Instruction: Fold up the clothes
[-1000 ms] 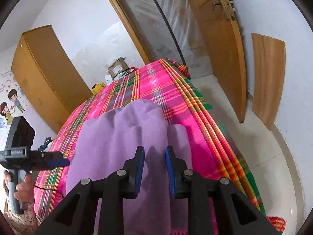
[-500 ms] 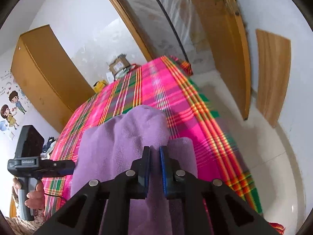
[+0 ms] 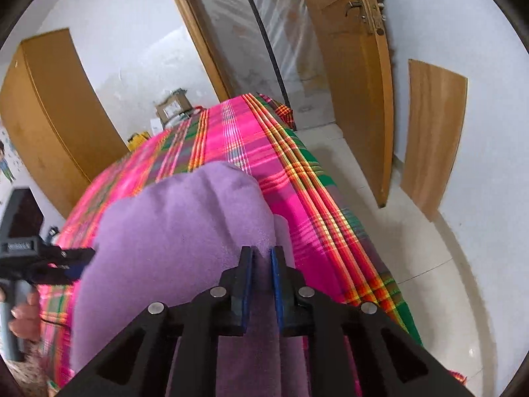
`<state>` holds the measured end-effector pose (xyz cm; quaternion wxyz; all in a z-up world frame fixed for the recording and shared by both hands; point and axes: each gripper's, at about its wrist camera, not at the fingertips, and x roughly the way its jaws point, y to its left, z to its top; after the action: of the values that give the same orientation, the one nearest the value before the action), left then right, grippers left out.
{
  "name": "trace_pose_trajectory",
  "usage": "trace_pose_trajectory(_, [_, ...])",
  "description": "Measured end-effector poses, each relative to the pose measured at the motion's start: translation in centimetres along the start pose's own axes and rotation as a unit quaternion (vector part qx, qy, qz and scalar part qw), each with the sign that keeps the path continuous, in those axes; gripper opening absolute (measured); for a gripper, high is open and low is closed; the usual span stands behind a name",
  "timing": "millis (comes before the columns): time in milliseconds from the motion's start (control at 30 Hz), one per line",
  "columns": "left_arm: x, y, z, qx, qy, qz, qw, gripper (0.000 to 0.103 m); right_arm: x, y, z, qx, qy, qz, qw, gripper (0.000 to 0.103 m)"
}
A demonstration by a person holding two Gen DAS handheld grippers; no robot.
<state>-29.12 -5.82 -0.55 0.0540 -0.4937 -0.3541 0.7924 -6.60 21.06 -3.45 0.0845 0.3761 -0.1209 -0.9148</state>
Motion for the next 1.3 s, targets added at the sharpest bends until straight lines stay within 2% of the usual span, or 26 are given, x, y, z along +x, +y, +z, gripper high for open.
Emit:
trace_pose_trajectory(67, [0.1, 0.1, 0.0, -0.002, 0.0, 0.003, 1.0, 0.06, 0.3, 0.2, 0.0, -0.007, 0.001, -0.013, 1.0, 0.025])
trace_pose_trajectory(100, [0.1, 0.1, 0.1, -0.003, 0.001, 0.004, 1.0, 0.061, 0.4, 0.3, -0.1, -0.011, 0.001, -0.019, 1.0, 0.027])
trace_pose_trajectory(167, [-0.1, 0.1, 0.0, -0.004, -0.003, 0.009, 0.9999, 0.061, 0.4, 0.4, 0.1, -0.014, -0.001, -0.026, 1.0, 0.027])
trace_pose_trajectory(300, [-1.8, -0.7, -0.2, 0.011, -0.041, 0.028, 0.9987, 0.061, -1.2, 1.8, 0.7, -0.041, -0.033, -0.031, 0.998, 0.027])
trace_pose_trajectory(400, [-2.7, -1.4, -0.3, 0.017, -0.057, 0.015, 0.9981, 0.061, -1.8, 3.4, 1.6, -0.068, -0.048, -0.011, 0.996, 0.027])
trace_pose_trajectory(500, [-2.9, -2.3, -0.3, 0.03, -0.062, -0.004, 0.9976, 0.061, -1.3, 5.4, 2.3, -0.108, -0.044, 0.005, 0.993, 0.027])
trace_pose_trajectory(667, [-2.2, -4.4, -0.4, 0.071, -0.058, -0.032, 0.9953, 0.061, 1.2, 7.9, 3.0, -0.151, -0.014, 0.03, 0.988, 0.027])
trace_pose_trajectory(833, [-0.8, -6.3, -0.4, 0.1, -0.049, -0.05, 0.9926, 0.061, 3.6, 8.0, 3.6, -0.14, 0.023, 0.02, 0.99, 0.027])
trace_pose_trajectory(967, [0.0, -6.6, 0.3, 0.095, -0.052, -0.042, 0.9933, 0.061, 4.6, 8.2, 3.6, -0.139, 0.038, 0.015, 0.989, 0.027])
trace_pose_trajectory(1067, [0.9, -6.1, 0.8, 0.089, -0.039, -0.012, 0.9952, 0.061, 5.3, 8.2, 3.5, -0.138, 0.058, 0.01, 0.989, 0.027])
trace_pose_trajectory(1300, [2.1, -4.9, 1.2, 0.073, -0.026, 0.025, 0.9967, 0.06, 5.9, 7.9, 3.5, -0.134, 0.072, 0.007, 0.988, 0.027])
